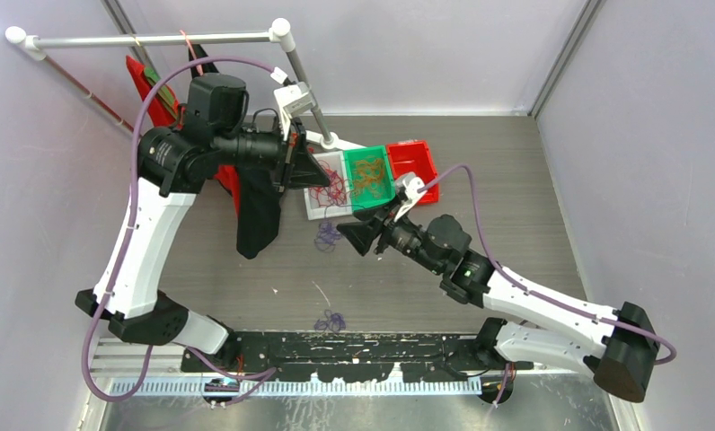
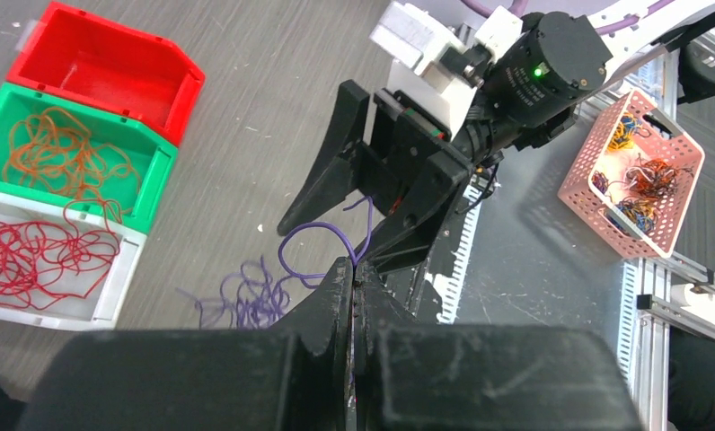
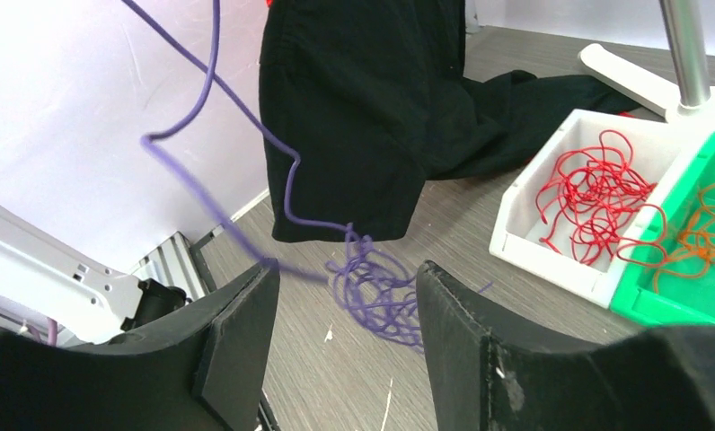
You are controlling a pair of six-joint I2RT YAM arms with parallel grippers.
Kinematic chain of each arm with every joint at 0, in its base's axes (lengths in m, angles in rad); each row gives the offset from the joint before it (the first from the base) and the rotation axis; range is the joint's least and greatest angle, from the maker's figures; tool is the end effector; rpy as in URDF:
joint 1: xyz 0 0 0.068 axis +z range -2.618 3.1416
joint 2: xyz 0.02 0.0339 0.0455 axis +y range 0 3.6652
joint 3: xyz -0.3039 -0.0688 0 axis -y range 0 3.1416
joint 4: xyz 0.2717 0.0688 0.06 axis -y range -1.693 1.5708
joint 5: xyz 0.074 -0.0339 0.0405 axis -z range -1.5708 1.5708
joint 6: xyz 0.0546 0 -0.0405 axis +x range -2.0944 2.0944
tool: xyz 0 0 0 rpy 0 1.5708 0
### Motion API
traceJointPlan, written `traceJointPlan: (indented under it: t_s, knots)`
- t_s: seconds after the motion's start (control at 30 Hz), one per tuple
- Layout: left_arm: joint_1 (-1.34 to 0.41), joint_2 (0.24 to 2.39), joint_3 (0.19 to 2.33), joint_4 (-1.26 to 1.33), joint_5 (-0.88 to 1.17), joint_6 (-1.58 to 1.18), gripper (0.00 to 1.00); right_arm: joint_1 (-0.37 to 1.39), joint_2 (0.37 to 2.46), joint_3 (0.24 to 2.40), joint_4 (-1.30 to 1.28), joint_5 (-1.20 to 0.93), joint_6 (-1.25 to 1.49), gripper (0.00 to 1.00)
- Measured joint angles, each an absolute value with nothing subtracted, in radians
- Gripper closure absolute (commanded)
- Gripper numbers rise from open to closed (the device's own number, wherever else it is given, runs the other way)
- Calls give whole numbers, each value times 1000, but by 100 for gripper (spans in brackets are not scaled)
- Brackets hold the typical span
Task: Untangle the cables
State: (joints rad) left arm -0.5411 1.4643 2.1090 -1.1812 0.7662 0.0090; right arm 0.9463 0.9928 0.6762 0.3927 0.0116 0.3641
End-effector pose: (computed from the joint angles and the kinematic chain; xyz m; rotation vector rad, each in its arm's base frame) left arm 0.2087 -0.1696 0.5690 1.0244 1.8735 -1.1205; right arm 0.1520 0.2098 0.3502 -0.4457 1.5222 1.0356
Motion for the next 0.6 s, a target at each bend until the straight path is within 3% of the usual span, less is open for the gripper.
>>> traceJointPlan:
  t_s: [0.27, 0.6]
  knots:
    - [-541, 1456, 2109, -1180, 752, 13, 100, 934, 949, 639, 413, -56, 342, 33]
    - [-541, 1465, 2151, -1179, 779, -27, 100, 934, 1246, 770, 583, -45, 310, 48]
